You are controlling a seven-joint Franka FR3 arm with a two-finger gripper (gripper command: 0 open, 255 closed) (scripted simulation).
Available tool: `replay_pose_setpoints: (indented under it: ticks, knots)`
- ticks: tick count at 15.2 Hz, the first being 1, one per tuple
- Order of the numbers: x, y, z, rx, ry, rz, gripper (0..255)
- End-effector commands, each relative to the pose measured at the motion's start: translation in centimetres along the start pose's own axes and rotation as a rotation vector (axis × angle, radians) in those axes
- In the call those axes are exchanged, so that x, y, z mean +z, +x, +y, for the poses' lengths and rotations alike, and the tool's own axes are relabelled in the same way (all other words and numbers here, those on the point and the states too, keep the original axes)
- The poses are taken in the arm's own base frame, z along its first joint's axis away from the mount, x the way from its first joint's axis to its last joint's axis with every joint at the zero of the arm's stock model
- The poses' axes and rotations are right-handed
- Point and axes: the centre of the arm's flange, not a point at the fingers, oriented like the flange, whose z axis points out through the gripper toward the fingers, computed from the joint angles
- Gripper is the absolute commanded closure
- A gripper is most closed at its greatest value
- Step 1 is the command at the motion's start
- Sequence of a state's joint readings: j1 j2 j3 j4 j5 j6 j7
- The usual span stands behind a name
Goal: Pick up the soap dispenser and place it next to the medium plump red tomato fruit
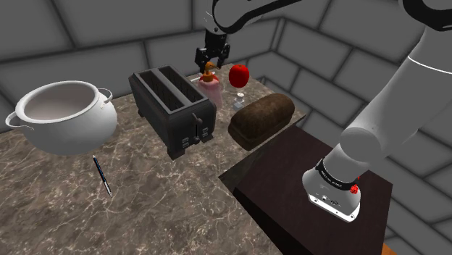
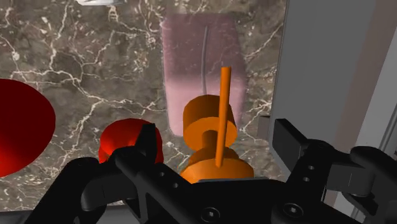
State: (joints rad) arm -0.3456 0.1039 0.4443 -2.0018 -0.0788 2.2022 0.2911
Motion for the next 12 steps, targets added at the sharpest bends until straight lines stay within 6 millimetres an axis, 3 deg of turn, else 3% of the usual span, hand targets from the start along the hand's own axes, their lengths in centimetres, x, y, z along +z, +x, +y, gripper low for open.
replay_pose_setpoints:
  ticks: [1,2,6,12]
  knots:
    - [0.1,0.0,0.0,0.000,0.000,-0.001,0]
    - [-0.1,-0.1,0.1,0.000,0.000,-0.001,0]
    - [-5.1,-0.1,0.1,0.000,0.000,-0.001,0]
    - [-5.1,-0.1,0.1,0.000,0.000,-0.001,0]
